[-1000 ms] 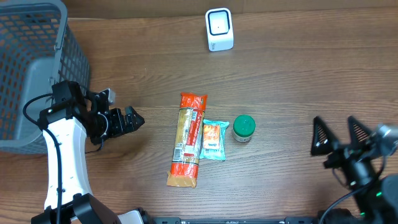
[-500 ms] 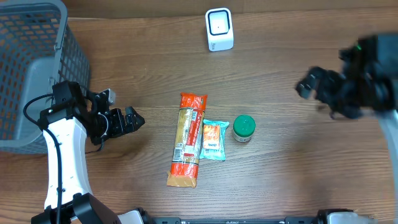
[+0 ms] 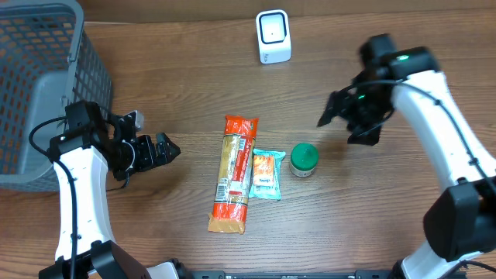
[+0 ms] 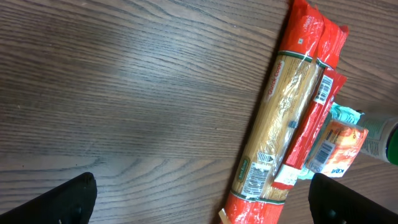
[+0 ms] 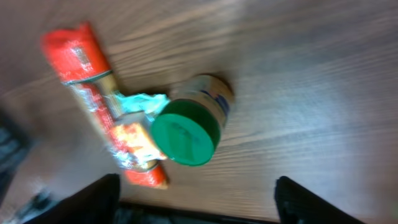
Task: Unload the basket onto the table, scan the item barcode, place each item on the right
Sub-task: 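Reach the right gripper toward the green-lidded jar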
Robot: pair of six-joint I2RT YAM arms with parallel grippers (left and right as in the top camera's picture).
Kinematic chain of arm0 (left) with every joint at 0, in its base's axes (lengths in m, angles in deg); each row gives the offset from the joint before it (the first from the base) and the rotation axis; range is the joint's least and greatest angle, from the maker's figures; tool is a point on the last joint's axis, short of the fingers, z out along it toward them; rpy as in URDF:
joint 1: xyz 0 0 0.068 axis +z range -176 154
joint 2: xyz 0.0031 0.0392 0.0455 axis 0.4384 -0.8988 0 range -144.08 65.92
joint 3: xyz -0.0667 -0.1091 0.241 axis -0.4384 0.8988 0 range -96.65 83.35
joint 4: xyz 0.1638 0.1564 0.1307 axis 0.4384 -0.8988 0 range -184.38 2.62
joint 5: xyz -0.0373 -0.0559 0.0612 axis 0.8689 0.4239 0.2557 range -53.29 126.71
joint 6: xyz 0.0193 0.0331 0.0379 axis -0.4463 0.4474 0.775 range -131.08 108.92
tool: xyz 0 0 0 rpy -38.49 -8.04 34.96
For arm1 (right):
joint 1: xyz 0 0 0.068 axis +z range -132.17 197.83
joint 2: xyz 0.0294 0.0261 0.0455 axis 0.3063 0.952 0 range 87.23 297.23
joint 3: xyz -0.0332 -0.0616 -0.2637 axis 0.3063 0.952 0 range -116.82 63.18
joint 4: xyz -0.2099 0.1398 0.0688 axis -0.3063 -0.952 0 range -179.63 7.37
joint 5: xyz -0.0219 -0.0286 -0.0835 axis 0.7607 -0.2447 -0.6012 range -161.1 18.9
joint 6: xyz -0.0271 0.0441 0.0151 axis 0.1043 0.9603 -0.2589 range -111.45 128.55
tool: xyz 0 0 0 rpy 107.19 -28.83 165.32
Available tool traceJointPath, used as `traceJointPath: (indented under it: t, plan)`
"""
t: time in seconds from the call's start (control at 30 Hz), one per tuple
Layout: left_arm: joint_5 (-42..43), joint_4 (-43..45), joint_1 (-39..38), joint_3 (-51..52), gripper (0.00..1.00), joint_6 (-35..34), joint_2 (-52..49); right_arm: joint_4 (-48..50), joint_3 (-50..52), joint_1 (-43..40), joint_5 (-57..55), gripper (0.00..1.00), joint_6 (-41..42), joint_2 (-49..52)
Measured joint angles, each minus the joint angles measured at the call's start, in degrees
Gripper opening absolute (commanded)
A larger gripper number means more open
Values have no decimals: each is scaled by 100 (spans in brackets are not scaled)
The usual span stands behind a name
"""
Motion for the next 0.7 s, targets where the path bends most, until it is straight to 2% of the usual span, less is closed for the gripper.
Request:
traceJointPath:
  t: [0.17,0.3,0.7]
  plan:
    - [0,0,0,0,100,0,0,31,9,903,-1137,100,811,0]
    - [-2,0,0,0,100,0,0,503,216,1287,-1633,100,1147,0]
    - [0,0,0,0,100,0,0,1746,1408,1534,-1749,100,1438,-20]
